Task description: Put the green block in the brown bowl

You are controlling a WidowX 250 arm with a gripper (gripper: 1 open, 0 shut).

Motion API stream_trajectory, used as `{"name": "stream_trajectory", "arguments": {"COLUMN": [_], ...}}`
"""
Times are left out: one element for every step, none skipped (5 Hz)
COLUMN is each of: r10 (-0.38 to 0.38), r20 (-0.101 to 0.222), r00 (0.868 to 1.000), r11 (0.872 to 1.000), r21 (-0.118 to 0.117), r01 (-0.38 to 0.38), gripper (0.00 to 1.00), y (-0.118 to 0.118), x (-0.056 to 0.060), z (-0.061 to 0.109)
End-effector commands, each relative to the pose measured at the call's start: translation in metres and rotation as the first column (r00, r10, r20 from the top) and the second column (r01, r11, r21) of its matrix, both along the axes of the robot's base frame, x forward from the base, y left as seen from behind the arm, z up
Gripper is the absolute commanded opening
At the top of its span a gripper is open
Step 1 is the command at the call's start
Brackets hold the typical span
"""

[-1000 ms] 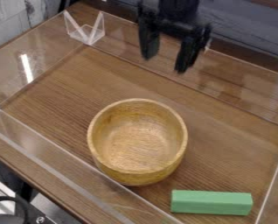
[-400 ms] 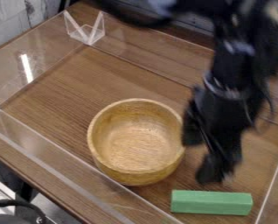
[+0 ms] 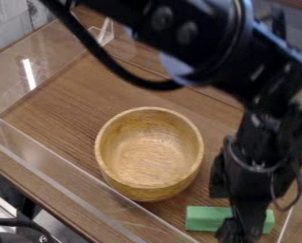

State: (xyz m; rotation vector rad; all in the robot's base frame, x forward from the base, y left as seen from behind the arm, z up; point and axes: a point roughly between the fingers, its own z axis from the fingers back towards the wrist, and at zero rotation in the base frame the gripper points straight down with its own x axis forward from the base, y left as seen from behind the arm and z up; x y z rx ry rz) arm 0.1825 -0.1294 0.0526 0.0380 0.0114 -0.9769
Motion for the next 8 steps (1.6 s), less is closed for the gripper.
{"name": "stream_trajectory", "arguments": {"r10": [-0.013,-0.018,-0.022,-0.025,-0.024,-0.023,-0.021,-0.017], "r20": [0.031,0.031,0.03,0.029,0.028,0.027,0.025,0.023], "r00": [0.999,0.999,0.999,0.999,0.999,0.999,0.999,1.0], "r11": [0.999,0.999,0.999,0.998,0.997,0.997,0.996,0.995], "r21": [-0.031,-0.04,-0.046,-0.055,-0.066,-0.077,-0.086,-0.094], "r01": [0.014,0.019,0.023,0.027,0.026,0.025,0.023,0.019], "gripper": [1.0,1.0,1.0,1.0,1.0,1.0,1.0,1.0], "y": [-0.0055,-0.0051,-0.0041,-0.0036,-0.0026,-0.0015,-0.0004,0.001], "x": [0.0031,0.0031,0.0028,0.0026,0.0037,0.0049,0.0061,0.0071], "z": [0.0042,0.0021,-0.0004,0.0,0.0022,0.0039,0.0048,0.0046]}}
